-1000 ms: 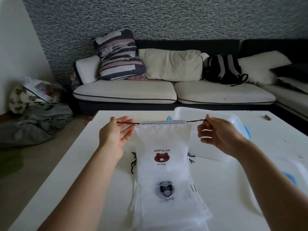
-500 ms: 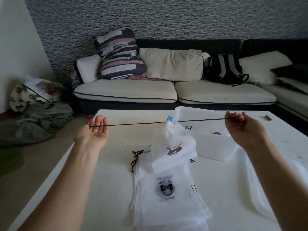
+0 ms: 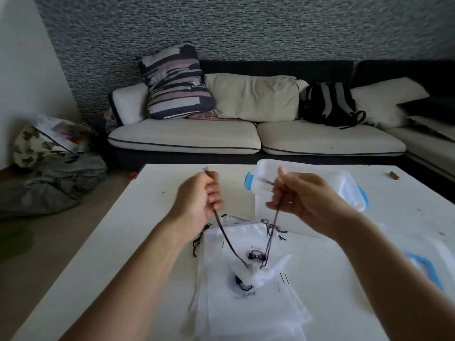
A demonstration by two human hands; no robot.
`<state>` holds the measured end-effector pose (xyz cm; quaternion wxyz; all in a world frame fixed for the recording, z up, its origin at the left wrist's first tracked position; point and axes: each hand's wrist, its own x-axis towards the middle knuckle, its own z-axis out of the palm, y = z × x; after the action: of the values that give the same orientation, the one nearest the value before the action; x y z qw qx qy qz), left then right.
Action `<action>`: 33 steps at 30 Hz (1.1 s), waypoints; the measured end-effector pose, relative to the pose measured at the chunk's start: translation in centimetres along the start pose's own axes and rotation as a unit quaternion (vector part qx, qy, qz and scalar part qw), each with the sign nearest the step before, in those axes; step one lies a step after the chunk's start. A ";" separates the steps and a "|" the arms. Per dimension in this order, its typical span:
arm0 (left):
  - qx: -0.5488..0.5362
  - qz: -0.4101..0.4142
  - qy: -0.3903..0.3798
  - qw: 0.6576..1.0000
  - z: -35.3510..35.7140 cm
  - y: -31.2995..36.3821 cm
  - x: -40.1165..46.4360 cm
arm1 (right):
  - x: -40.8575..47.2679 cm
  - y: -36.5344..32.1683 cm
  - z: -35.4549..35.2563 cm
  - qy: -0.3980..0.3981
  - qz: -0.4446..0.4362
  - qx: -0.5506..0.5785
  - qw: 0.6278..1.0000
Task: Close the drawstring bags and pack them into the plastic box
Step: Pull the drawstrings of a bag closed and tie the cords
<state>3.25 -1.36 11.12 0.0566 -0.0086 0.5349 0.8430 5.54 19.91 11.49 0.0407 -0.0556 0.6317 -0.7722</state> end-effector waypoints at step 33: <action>0.158 -0.023 -0.107 0.981 2.9 -3.1 -2.4 | 0.5 1.3 1.2 0.015 -0.029 -0.172 0.985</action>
<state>6.08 2.35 9.74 0.1336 0.0789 0.6520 0.7422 5.21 18.41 10.50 -0.0010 -0.0688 0.7535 -0.6539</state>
